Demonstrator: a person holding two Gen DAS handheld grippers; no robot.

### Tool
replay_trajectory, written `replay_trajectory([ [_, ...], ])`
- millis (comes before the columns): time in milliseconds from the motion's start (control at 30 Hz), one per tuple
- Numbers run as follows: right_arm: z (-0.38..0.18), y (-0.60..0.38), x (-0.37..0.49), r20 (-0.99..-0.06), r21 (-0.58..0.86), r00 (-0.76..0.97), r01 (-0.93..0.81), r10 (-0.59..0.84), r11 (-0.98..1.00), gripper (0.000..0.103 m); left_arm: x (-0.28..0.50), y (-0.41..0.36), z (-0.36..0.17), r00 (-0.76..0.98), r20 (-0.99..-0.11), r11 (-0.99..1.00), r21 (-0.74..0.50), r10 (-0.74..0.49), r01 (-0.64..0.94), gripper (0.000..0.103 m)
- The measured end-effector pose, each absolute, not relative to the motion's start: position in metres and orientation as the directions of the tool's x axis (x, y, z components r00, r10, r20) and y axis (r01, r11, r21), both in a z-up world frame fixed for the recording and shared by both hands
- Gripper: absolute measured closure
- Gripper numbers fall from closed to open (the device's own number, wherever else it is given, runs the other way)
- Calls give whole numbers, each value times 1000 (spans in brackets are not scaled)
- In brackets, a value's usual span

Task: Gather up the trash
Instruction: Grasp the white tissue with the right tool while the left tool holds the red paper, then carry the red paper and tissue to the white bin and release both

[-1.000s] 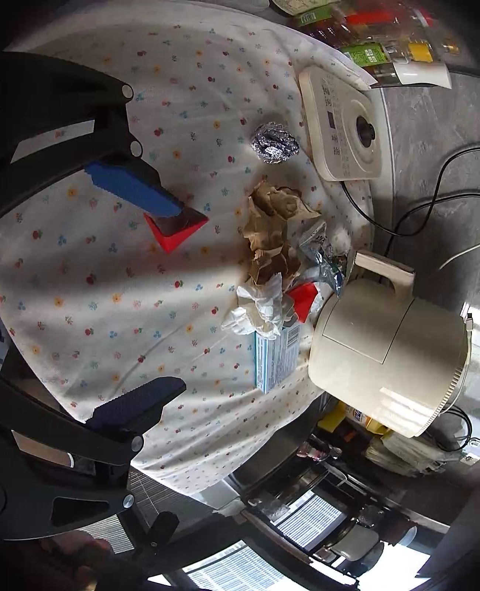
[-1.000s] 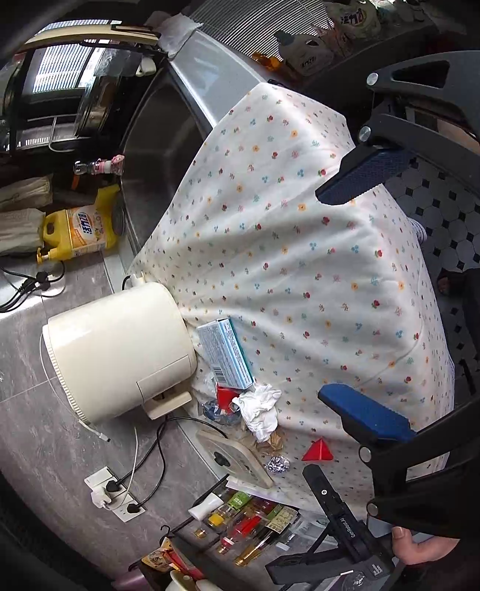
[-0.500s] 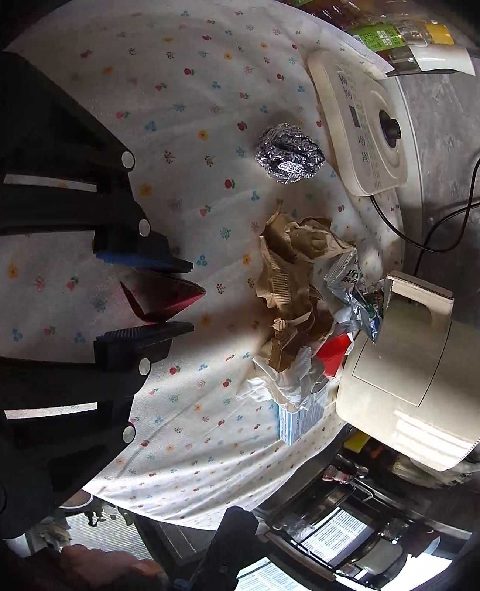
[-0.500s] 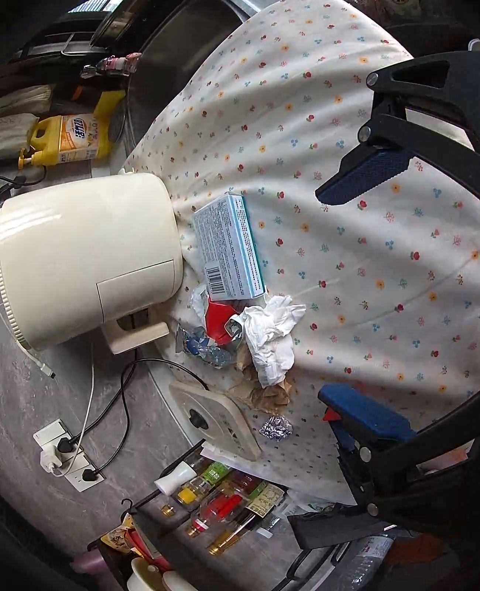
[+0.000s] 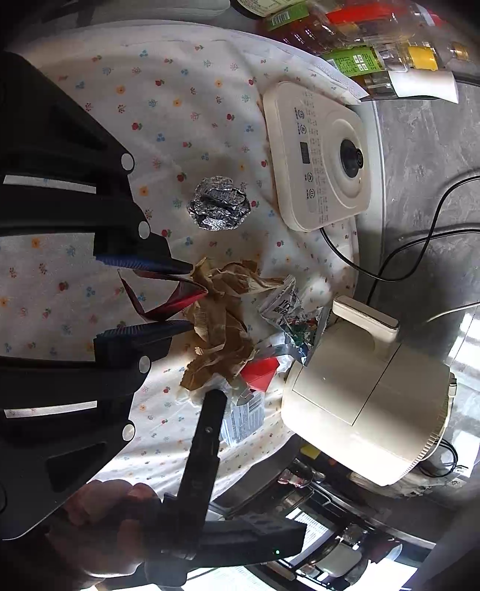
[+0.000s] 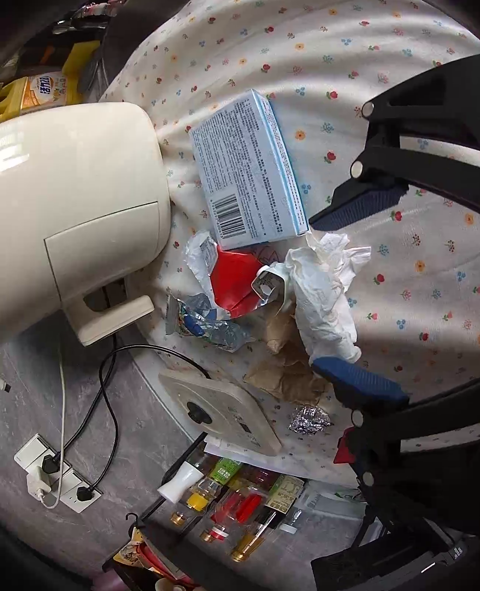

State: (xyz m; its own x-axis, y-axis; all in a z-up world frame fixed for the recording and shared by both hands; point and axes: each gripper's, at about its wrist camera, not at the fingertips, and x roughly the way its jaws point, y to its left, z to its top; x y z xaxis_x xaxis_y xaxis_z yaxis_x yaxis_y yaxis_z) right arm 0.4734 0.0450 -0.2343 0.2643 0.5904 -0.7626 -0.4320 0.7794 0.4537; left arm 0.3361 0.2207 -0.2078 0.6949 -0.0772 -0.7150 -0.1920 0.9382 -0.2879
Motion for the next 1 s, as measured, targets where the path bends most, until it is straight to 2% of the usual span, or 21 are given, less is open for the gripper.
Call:
replay_trajectory([
  [33, -234, 44, 472, -767, 441, 269, -438, 583, 783, 82, 337, 219, -205, 698, -711, 940, -287, -79, -185, 78],
  [67, -230, 40, 467, -758, 432, 289, -449, 585, 782, 86, 338, 217, -202, 703, -707, 942, -284, -82, -176, 78],
  [167, -217, 28, 452, -726, 439, 304, -485, 617, 756, 91, 339, 209, -196, 708, -700, 948, -281, -95, -151, 77],
  [600, -161, -104, 399, -675, 392, 468, -428, 571, 814, 91, 355, 111, -164, 736, -644, 958, -286, -209, 22, 77],
  [1000, -145, -259, 340, -666, 326, 628, -240, 402, 914, 91, 358, -40, -150, 680, -647, 939, -230, -345, 257, 77],
])
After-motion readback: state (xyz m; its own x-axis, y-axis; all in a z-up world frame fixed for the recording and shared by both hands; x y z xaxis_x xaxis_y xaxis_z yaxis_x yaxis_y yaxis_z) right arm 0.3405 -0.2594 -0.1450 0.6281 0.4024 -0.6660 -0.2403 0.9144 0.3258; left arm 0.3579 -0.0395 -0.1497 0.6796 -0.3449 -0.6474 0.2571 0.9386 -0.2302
